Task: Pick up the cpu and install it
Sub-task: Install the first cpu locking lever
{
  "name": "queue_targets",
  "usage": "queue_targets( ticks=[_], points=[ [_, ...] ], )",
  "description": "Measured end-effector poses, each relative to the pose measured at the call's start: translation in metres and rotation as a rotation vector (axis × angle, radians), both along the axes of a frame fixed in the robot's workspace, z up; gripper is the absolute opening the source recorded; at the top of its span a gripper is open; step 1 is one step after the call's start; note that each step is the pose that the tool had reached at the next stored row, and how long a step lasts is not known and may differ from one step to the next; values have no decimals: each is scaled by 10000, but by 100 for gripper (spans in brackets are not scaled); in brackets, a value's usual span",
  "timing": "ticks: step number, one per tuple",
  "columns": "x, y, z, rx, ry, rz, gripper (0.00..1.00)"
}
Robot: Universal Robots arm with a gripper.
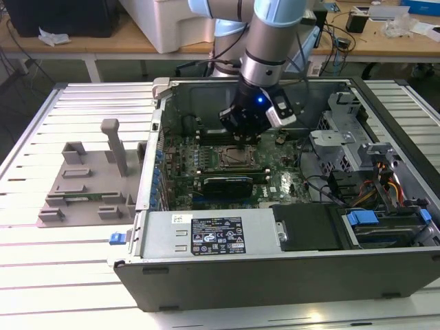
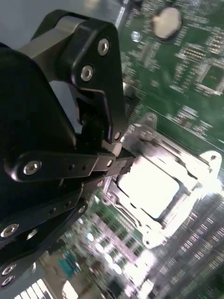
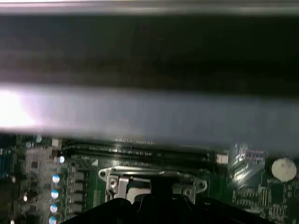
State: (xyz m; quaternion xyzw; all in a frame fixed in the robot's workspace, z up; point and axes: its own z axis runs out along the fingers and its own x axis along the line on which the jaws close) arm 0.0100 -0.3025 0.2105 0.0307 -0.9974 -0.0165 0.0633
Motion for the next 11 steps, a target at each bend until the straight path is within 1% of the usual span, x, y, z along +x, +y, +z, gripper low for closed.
queue_targets(
  ticks=[3, 5, 6, 7, 9, 11],
  points=[
    [0, -149, 0, -1, 0, 2, 11],
    [0, -212, 7, 1, 0, 1, 11],
    [0, -212, 52, 1, 0, 1, 11],
    [0, -213, 143, -1, 0, -1, 11],
    [0, -212, 239, 0, 0, 1, 11],
    [0, -213, 375, -1, 0, 0, 11]
  ],
)
